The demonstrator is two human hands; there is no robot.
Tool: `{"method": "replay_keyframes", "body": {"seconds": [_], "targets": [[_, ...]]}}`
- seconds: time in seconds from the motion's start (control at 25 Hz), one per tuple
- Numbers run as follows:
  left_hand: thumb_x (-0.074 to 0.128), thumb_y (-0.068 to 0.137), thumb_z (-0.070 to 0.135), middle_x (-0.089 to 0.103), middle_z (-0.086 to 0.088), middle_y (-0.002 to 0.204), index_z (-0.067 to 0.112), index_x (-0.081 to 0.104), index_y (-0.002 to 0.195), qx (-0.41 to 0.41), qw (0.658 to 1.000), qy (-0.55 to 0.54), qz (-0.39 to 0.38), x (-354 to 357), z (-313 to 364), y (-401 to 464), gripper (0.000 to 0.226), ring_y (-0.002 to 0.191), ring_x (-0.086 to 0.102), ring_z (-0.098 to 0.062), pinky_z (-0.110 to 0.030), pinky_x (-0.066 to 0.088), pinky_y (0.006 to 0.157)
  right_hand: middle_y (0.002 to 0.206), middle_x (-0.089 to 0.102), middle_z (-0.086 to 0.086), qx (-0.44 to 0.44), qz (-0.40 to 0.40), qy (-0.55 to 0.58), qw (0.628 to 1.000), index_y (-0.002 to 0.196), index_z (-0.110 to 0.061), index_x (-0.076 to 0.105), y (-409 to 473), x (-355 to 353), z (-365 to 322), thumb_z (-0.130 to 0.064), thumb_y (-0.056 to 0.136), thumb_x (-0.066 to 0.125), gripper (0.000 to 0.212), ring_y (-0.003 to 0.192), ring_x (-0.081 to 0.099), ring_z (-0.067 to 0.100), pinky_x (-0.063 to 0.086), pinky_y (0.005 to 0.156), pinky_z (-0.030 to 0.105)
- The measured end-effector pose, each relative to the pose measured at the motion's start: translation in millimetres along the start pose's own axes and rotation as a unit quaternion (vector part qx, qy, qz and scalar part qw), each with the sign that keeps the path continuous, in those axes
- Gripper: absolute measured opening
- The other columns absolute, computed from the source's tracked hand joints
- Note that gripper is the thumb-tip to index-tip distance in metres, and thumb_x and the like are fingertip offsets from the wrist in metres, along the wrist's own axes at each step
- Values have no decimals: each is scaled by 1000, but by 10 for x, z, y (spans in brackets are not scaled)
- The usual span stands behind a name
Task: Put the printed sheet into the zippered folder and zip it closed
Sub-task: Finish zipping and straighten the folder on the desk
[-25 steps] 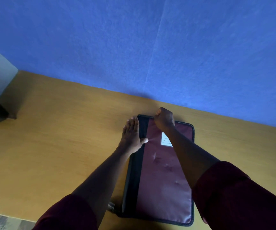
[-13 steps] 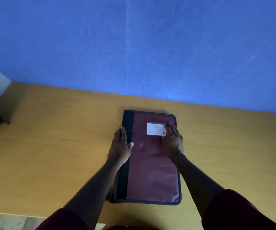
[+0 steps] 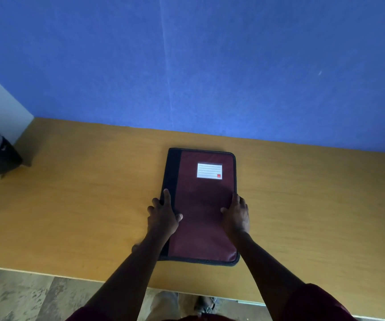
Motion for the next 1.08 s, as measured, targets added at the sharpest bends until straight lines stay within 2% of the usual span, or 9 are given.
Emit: {"method": "replay_keyframes", "body": {"seconds": [0.16, 0.44, 0.68, 0.76, 0.84, 0.96, 1.08], "targets": [[65, 90, 45, 24, -17, 147, 18, -7, 156, -26, 1000, -9, 4, 26, -30, -137, 102, 127, 38, -38, -44, 48, 93, 138, 44, 16, 25, -17, -34, 999, 146, -8, 29, -8, -46, -6, -17, 93, 63, 63, 125, 43, 36, 44, 100, 45], [78, 78, 47, 26, -17, 148, 8, 7, 154, -46, 998, -24, -22, -92, -53, -44, 112, 131, 40, -40, -45, 49, 98, 131, 46, 19, 92, -27, -11, 995, 134, -5, 43, 61, -79, 62, -19, 89, 70, 54, 121, 46, 38, 47, 95, 46], [88, 66, 43, 38, -14, 135, 12, 29, 142, -24, 995, -79, -48, -172, -153, 58, 101, 124, 48, -36, -48, 51, 97, 111, 61, 14, 148, -19, 107, 983, 116, -5, 55, 199, -97, 199, -20, 71, 85, 56, 102, 60, 35, 55, 79, 44], [88, 66, 41, 38, -14, 134, 13, 29, 141, -8, 994, -96, -50, -168, -176, 73, 100, 124, 48, -35, -49, 51, 97, 99, 68, 14, 154, -17, 135, 979, 102, -4, 64, 212, -117, 207, -18, 68, 87, 43, 88, 65, 31, 58, 69, 41], [89, 66, 41, 38, -14, 135, 13, 28, 142, 6, 993, -107, -49, -173, -227, 107, 102, 125, 47, -34, -49, 51, 97, 91, 71, 14, 155, -19, 162, 974, 88, -6, 69, 217, -127, 203, -15, 69, 86, 28, 76, 66, 27, 54, 57, 33], [89, 64, 43, 36, -14, 138, 13, 26, 145, 19, 993, -112, -45, -276, -385, 204, 107, 127, 46, -34, -48, 51, 98, 86, 73, 9, 153, -42, 210, 965, 87, -10, 72, 187, -66, 79, -14, 72, 84, 19, 76, 69, 23, 55, 56, 31], [89, 63, 46, 35, -14, 140, 13, 24, 147, 25, 992, -115, -35, -464, -612, 336, 111, 127, 45, -34, -47, 51, 98, 90, 70, 4, 151, -49, 258, 953, 92, -16, 65, 172, 66, -177, -14, 74, 84, 27, 80, 68, 21, 57, 60, 32]]}}
Point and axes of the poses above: each hand's wrist, its own y-axis towards the middle knuckle, its own x-axis out of the palm, z = x × y, the point moved 4 cm from there along y, towards the middle knuckle
